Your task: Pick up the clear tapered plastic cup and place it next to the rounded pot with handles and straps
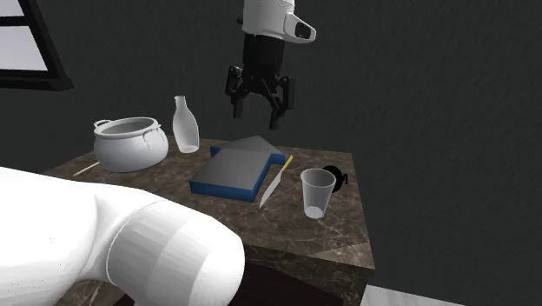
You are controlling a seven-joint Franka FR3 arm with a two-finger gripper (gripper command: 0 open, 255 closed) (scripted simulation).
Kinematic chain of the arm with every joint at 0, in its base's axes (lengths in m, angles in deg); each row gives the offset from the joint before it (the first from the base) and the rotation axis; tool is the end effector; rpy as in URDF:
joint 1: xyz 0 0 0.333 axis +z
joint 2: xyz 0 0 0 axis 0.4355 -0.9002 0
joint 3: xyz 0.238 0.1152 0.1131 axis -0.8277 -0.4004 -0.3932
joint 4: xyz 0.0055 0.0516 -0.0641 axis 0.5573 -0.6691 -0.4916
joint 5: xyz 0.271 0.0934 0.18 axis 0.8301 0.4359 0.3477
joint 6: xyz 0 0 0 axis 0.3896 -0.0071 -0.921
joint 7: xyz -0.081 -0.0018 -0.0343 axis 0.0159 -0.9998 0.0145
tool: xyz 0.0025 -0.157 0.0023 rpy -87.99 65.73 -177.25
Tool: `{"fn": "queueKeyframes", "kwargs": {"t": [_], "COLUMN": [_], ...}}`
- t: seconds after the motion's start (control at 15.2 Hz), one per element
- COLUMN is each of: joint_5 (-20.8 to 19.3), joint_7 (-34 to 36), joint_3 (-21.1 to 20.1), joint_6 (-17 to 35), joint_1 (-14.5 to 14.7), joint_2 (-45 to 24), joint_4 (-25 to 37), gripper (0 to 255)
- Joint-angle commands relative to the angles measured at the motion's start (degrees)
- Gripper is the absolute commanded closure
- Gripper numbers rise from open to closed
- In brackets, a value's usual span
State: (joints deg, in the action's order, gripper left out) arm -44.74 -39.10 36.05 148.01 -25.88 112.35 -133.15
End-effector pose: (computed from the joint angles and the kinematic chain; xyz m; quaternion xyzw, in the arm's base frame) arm 0.2466 -0.0112 0.5025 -0.9948 0.0526 0.0729 0.0471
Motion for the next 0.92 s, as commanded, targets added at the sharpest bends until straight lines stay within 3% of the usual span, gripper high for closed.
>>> {"fn": "queueKeyframes", "kwargs": {"t": [0.0,0.86], "joint_5": [0.0,-4.0], "joint_7": [0.0,-8.8], "joint_3": [0.0,10.6], "joint_6": [0.0,21.7], "joint_1": [0.0,-3.9], "joint_2": [0.0,-17.6], "joint_4": [0.0,-3.1], "gripper": [0,0]}}
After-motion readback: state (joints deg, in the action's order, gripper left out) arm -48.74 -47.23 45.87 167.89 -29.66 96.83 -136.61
